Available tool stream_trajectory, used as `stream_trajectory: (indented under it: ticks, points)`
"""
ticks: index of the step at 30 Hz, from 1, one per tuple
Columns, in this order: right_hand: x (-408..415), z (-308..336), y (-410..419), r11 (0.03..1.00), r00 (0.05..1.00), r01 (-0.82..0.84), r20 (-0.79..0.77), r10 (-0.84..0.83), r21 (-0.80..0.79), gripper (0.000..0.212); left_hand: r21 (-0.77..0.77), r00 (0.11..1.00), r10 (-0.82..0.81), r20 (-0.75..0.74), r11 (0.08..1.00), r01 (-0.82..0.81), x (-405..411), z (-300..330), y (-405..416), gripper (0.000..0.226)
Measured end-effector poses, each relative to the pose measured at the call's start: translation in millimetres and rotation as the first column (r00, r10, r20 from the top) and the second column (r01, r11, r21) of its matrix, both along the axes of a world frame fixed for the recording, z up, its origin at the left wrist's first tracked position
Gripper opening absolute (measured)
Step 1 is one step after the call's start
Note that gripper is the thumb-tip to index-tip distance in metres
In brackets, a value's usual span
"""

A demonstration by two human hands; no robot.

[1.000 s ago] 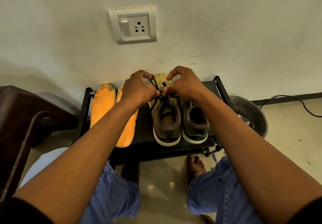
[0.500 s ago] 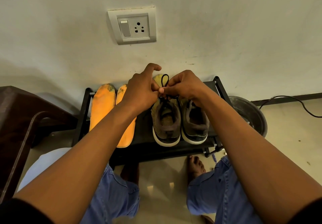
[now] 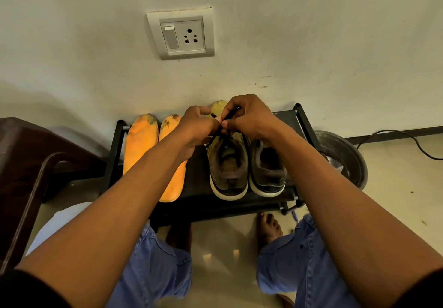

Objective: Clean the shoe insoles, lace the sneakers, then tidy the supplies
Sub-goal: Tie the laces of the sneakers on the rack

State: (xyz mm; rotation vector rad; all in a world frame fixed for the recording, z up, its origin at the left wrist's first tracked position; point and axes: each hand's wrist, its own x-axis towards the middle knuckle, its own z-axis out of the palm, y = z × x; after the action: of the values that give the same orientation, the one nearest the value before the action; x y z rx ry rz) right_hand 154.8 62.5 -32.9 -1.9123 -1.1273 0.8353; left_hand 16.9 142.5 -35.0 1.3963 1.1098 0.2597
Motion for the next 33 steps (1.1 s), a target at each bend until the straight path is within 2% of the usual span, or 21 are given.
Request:
stream_trajectory:
  ticks: [2, 6, 8, 11, 19, 25, 33]
  points:
    - [0.0, 0.1, 0.0, 1.0, 1.0, 0.002, -0.008, -0.002, -0.002, 0.02, -0.043, 0.994, 0.066, 0.084, 0.997, -0.062, 0.4, 0.0, -0.5, 0.02]
    - [1.8, -2.2, 2.0, 1.0, 1.0, 0.015, -0.024, -0.015, -0.022, 0.025, 0.038, 0.981, 0.096, 0.166, 0.994, -0.104, -2.7, 1.3, 4.6, 0.031]
    - [2.5, -4.2, 2.8, 0.999, 1.0, 0.023, -0.007, -0.024, -0.03, 0.019, 0.104, 0.984, 0.071, 0.165, 0.991, -0.089, -4.4, 3.6, 6.1, 0.019]
    - [3.0, -6.2, 3.7, 0.997, 0.997, 0.067, 0.032, -0.066, -0.027, 0.012, 0.144, 0.987, 0.065, 0.146, 0.986, -0.086, -6.7, 8.6, 6.6, 0.008]
    - [1.2, -4.4, 2.5, 0.995, 0.994, 0.103, 0.039, -0.102, -0.014, 0.015, 0.037, 0.997, 0.008, 0.077, 0.999, -0.011, -11.0, 13.5, 2.2, 0.022]
    - [3.8, -3.1, 1.8, 0.997, 0.996, 0.08, 0.036, -0.08, -0.01, 0.012, 0.025, 0.999, -0.011, 0.05, 1.0, 0.01, -10.0, 13.7, 1.4, 0.025]
    - [2.4, 0.4, -0.1, 0.999, 0.999, 0.041, 0.034, -0.041, -0.002, 0.013, 0.251, 0.992, -0.11, -0.066, 0.96, 0.124, -8.4, 4.3, 3.0, 0.008]
